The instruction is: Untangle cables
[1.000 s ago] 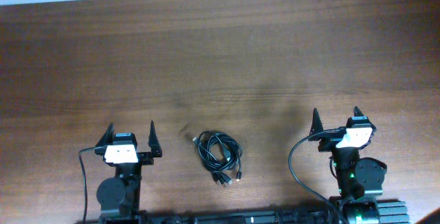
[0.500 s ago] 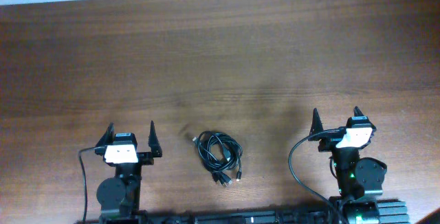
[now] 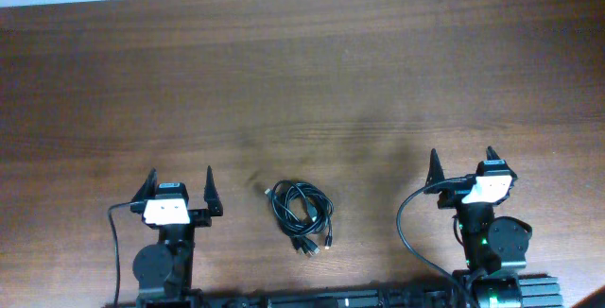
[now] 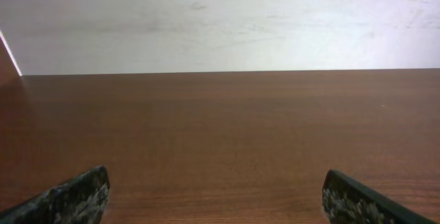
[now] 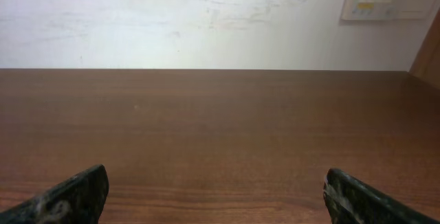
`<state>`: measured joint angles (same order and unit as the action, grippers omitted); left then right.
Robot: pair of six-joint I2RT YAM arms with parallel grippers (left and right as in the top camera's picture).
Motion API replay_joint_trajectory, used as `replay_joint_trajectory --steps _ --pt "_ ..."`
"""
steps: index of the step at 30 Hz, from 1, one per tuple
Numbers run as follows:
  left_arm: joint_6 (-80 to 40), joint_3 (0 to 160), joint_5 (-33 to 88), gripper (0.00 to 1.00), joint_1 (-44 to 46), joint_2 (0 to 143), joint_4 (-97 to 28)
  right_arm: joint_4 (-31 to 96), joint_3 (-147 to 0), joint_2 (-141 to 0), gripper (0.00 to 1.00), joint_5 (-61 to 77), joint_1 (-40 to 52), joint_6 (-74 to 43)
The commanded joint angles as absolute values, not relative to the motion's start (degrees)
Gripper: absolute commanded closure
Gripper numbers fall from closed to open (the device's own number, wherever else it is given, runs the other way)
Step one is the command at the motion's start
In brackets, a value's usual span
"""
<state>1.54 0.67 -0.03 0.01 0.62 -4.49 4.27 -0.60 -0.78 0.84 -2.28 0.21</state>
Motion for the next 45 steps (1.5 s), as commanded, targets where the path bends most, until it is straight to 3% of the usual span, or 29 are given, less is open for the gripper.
replay_joint_trajectory --steps 1,16,21,28,38,45 --pt "2.2 0.5 0.0 0.01 -0.3 0.4 -4.8 4.6 -0.3 -0.4 0.01 -0.3 -1.9 0.1" --pt "2.2 0.5 0.5 0.01 -0.3 0.4 -4.4 4.6 -0.3 -0.4 0.01 -0.3 -1.9 0.1" --pt "2.2 1.8 6.0 0.01 -0.3 0.4 -0.5 4.6 -0.3 -0.4 0.01 -0.3 -1.9 0.1" --pt "2.2 12.1 6.0 0.01 -0.3 4.1 -7.9 4.6 -0.3 -0.4 0.01 -0.3 -1.9 0.1" --pt "6.0 34.1 11.9 0.01 -0.3 32.8 -13.1 4.6 -0.3 -0.4 0.01 -0.3 -1.9 0.1" --pt "10.7 57.1 18.1 0.01 -0.2 57.5 -29.8 4.6 -0.3 -0.4 0.01 -0.3 -1.9 0.1"
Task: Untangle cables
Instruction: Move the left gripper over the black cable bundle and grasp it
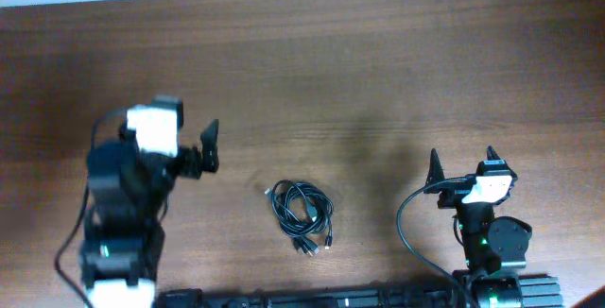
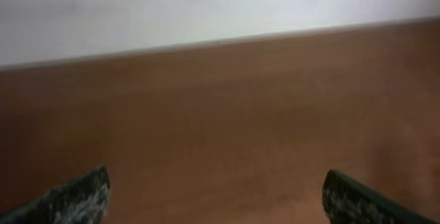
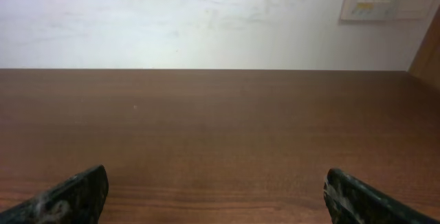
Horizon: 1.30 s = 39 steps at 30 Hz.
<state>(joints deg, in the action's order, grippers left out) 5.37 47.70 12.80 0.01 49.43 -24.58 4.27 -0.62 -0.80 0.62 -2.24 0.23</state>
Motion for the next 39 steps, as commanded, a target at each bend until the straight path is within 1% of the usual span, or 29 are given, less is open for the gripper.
replay_joint_trajectory --steps 1,3,6,10,14,21,23,27,29,32,36,39 --pt "12.7 60.0 19.6 0.01 0.0 60.3 -32.2 4.6 -0.3 -0.4 0.01 -0.3 -1.9 0.1" --pt "17.7 67.8 21.7 0.01 1.3 67.7 -39.3 4.6 -0.3 -0.4 0.01 -0.3 -1.9 0.1" --pt "24.3 75.3 21.7 0.01 4.9 75.5 -47.7 4.6 -0.3 -0.4 0.01 -0.3 -1.9 0.1" --pt "33.3 79.7 21.7 0.01 10.3 82.4 -55.0 4.6 -0.3 -0.4 0.01 -0.3 -1.9 0.1" --pt "34.8 79.7 21.7 0.01 13.8 87.8 -55.4 4.6 -0.3 -0.4 0.01 -0.3 -1.9 0.1" --pt "34.7 79.7 21.9 0.01 14.4 92.0 -55.4 4.6 -0.3 -0.4 0.01 -0.3 -1.9 0.1" --pt "34.9 79.7 21.9 0.01 16.8 92.9 -56.7 4.6 -0.3 -0.4 0.01 -0.3 -1.9 0.1" --pt "40.6 79.7 21.6 0.01 21.4 95.2 -60.7 4.6 -0.3 -0.4 0.01 -0.3 -1.9 0.1" --pt "41.7 79.7 19.5 0.01 23.6 97.5 -62.2 4.6 -0.3 -0.4 0.01 -0.3 -1.9 0.1" --pt "42.2 79.7 13.1 0.01 26.5 101.2 -64.2 4.6 -0.3 -0.4 0.01 -0.3 -1.9 0.1" --pt "46.7 79.7 12.2 0.0 29.6 105.4 -67.1 4.6 -0.3 -0.4 0.01 -0.3 -1.9 0.1" --pt "46.6 79.7 9.5 0.03 30.4 108.1 -67.9 4.6 -0.3 -0.4 0.01 -0.3 -1.9 0.1"
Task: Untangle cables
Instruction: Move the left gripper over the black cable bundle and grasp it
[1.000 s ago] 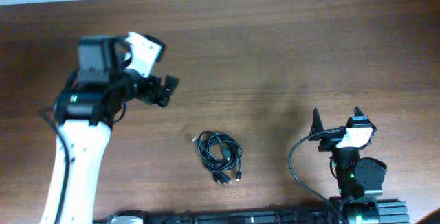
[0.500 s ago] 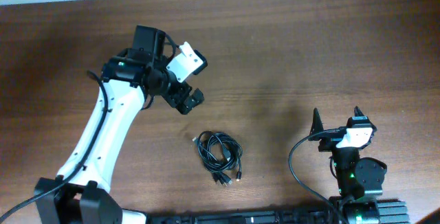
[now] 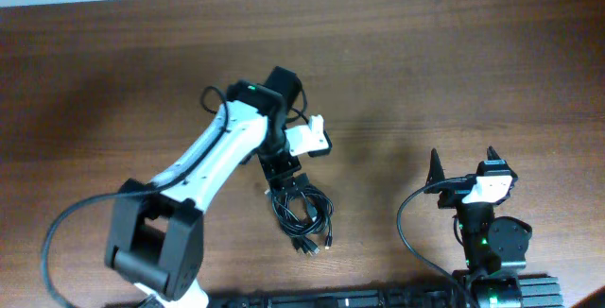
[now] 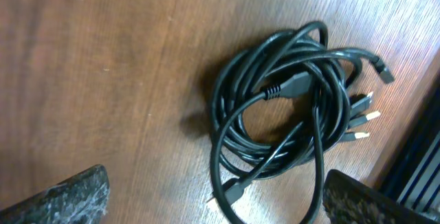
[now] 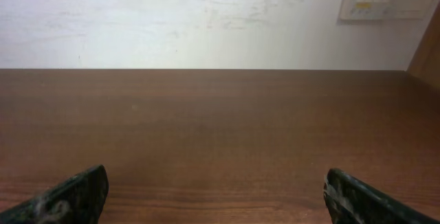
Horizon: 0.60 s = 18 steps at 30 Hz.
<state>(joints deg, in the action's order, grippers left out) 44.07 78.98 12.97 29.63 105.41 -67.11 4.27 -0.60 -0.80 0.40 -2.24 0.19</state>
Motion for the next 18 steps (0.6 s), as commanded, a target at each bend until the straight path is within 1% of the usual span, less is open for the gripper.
replay_joint_trajectory --steps 1,3,10,13,16,18 --pt "46.6 79.6 8.9 0.05 30.7 109.0 -68.1 4.6 -0.3 -0.4 0.01 -0.3 -1.9 0.1" --pt "46.6 79.6 8.5 0.08 30.7 110.2 -68.6 4.6 -0.3 -0.4 0.01 -0.3 -1.9 0.1" --pt "46.6 77.1 8.7 0.07 32.3 110.7 -67.7 4.6 -0.3 -0.4 0.01 -0.3 -1.9 0.1" --pt "45.7 74.1 8.4 0.08 33.0 110.7 -64.5 4.6 -0.3 -0.4 0.01 -0.3 -1.9 0.1" --pt "44.2 72.1 8.5 0.12 33.0 110.7 -61.5 4.6 -0.3 -0.4 0.01 -0.3 -1.9 0.1" --pt "42.4 70.8 6.9 0.13 33.5 110.7 -59.2 4.6 -0.3 -0.4 0.01 -0.3 -1.9 0.1"
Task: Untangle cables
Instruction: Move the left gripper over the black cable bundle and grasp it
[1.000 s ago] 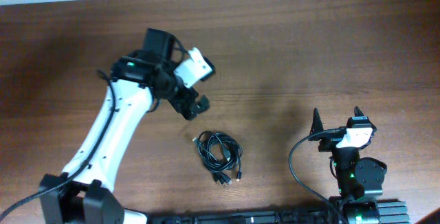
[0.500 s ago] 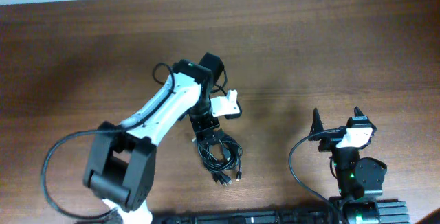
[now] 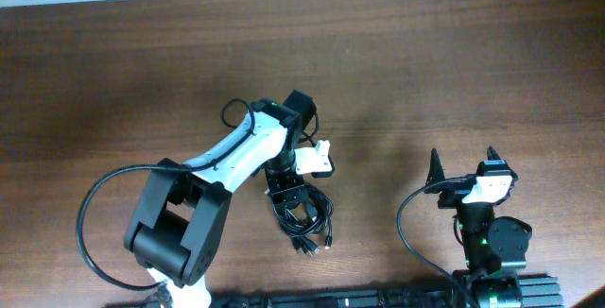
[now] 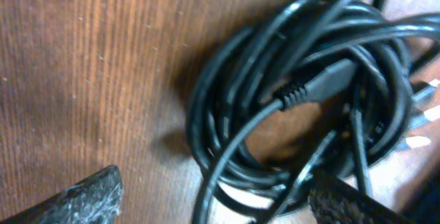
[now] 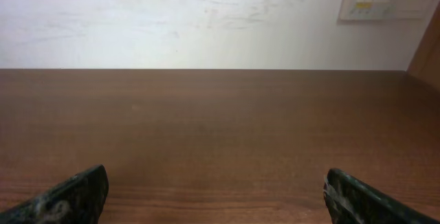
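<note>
A tangled coil of black cables lies on the brown table near the front middle. The coil fills the left wrist view, with metal plugs at its right edge. My left gripper hangs open right over the coil's far side, and its two fingertips straddle the loops. My right gripper stands open at the front right, with only bare wood between its fingers.
The table's far edge meets a white wall. A wall panel hangs at the upper right in the right wrist view. Both arm bases and a black rail sit along the front edge.
My left gripper has dropped closer to the cable coil, which now looks much larger between its open fingers. The right arm has not moved.
Both grippers first rested open at the front edge, with the coil between them. Then the left arm was raised at the left of the table. After that it stood over the coil, and now it is low on the loops, still open.
</note>
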`<state>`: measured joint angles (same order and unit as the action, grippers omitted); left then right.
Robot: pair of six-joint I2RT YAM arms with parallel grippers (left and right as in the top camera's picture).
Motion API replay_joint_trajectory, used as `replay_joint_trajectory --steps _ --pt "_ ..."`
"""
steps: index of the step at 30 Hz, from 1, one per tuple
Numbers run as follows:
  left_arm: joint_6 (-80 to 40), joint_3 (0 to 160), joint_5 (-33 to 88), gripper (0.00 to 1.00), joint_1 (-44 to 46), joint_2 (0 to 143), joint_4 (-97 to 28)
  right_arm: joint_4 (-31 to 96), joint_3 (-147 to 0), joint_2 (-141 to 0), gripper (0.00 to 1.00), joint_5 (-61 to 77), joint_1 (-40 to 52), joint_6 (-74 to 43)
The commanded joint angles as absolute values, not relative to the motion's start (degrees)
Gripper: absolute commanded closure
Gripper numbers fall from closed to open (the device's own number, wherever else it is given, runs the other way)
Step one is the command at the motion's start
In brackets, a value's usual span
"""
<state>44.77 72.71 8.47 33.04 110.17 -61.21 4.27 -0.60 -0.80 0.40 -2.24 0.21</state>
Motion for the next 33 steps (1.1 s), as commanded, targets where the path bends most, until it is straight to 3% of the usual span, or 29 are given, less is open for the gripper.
replay_joint_trajectory --steps 1,16,23,26,29,33 --pt "41.8 70.3 5.6 0.13 33.8 110.7 -58.4 4.6 -0.3 -0.4 0.01 -0.3 -1.9 0.1" --pt "31.4 62.9 -11.7 0.13 36.6 110.7 -33.8 4.6 -0.3 -0.4 0.01 -0.3 -1.9 0.1" --pt "29.1 62.9 -11.8 0.01 36.5 110.7 -20.6 4.6 -0.3 -0.4 0.02 -0.3 -1.9 0.1" --pt "30.0 62.9 -11.8 0.01 36.5 110.7 -20.0 4.6 -0.3 -0.4 0.01 -0.3 -1.9 0.1" --pt "30.0 62.9 -11.8 0.26 36.5 110.7 -20.2 4.6 -0.3 -0.4 0.01 -0.3 -1.9 0.1" --pt "30.0 62.9 -11.8 0.78 36.5 110.7 -20.2 4.6 -0.3 -0.4 0.01 -0.3 -1.9 0.1"
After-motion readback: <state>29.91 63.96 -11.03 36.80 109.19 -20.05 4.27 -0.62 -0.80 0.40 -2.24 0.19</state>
